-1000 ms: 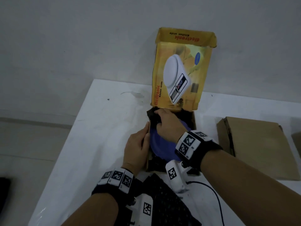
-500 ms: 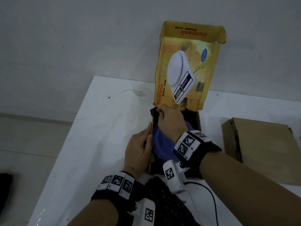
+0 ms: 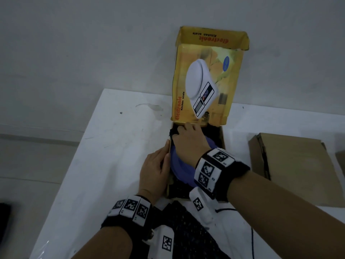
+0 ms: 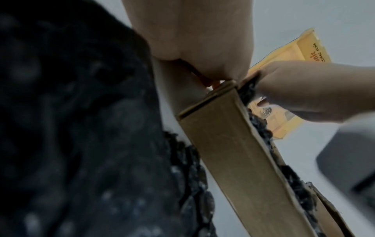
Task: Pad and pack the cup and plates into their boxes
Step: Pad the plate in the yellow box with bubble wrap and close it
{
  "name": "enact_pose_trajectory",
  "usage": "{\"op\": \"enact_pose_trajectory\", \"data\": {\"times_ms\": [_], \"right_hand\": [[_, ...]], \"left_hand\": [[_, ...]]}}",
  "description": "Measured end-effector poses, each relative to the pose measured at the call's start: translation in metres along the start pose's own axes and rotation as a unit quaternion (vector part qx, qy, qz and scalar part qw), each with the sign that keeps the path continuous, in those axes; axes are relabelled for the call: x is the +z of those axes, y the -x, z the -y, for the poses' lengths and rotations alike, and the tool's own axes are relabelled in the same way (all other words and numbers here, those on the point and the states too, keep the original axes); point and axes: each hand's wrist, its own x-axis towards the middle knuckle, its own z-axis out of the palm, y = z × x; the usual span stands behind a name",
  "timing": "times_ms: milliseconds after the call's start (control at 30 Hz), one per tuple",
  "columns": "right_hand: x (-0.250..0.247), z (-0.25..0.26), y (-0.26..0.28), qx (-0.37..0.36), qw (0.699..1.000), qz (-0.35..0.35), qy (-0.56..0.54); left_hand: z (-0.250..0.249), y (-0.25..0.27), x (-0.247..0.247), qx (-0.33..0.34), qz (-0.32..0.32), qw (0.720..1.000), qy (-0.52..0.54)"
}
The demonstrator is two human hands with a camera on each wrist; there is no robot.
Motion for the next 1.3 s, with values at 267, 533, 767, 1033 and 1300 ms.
{"op": "enact_pose_trajectory", "data": {"times_ms": [267,533,767,1033,1300], "right_hand": [[0.001,-0.02,0.008,0.002,0.994,0.042,-0.102],[0.037,-0.03,0.091,0.106,0.973,-0.042,-0.201],[0.076,-0.048,0.129,0.083,0.919,0.009,-0.385],[0.091,-0.039,0.123,0.144,0.937,-0.038,-0.315],[0.096,-0.045,0.125,0.133,0.936,-0.029,-0.324]], "left_hand": [[0.002,-0.002,-0.001,0.004,0.001,1.0,0.015],[-0.008,-0.011,-0.021,-0.048,0.099,0.991,0.07],[-0.011,0.001,-0.031,-0.086,0.129,0.979,0.136],[-0.034,0.029,-0.036,-0.025,0.062,0.997,0.038],[-0.078,0.073,-0.037,0.191,0.429,0.846,-0.251]]}}
